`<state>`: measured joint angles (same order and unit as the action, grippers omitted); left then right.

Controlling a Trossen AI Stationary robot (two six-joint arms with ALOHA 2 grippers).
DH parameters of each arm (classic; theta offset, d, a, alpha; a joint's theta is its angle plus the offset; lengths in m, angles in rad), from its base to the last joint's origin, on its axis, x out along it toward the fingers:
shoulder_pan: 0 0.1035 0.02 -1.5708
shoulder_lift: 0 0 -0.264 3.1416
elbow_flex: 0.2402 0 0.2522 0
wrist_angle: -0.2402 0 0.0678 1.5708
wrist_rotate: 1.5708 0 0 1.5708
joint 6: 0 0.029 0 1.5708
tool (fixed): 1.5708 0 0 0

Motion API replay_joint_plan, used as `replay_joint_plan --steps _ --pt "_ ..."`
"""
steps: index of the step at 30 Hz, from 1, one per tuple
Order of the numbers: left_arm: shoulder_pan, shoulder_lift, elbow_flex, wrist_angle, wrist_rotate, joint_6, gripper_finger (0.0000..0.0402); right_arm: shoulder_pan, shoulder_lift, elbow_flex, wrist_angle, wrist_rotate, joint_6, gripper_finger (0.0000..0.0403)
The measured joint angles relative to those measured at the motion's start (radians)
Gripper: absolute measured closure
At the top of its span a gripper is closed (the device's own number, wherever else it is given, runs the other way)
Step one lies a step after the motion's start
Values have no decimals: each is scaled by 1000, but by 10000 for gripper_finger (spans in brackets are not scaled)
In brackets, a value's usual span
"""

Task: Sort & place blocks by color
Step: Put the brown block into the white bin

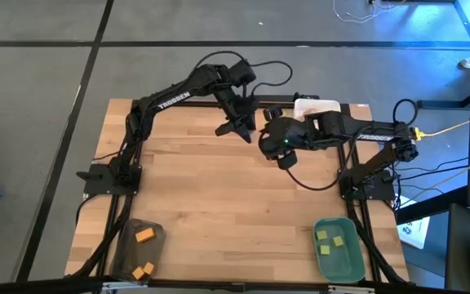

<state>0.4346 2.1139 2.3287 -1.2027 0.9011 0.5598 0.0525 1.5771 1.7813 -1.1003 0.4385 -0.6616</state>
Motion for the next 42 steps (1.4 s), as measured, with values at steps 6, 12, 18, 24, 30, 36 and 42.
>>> replay_joint_plan --steps 6,12,18,24,30,36,42 --pt "-17 0 0 4 22 -1 289 -2 7 0 60 -54 -28 264" --pt "-24 0 -2 1 40 0 289 -5 20 0 66 -95 -27 264" --pt "-18 0 -2 -3 20 -1 289 -6 29 0 67 -94 -27 265" --pt "-10 0 -2 -7 19 -1 289 -8 31 0 72 -84 -25 300" --pt "-10 0 -2 -12 18 -1 289 -16 31 0 74 -108 -24 303" --pt "-9 0 -2 -10 4 -1 289 -24 31 0 74 -127 -23 266" --pt "-7 0 -2 -2 7 -1 289 -24 32 0 74 -154 -23 219"
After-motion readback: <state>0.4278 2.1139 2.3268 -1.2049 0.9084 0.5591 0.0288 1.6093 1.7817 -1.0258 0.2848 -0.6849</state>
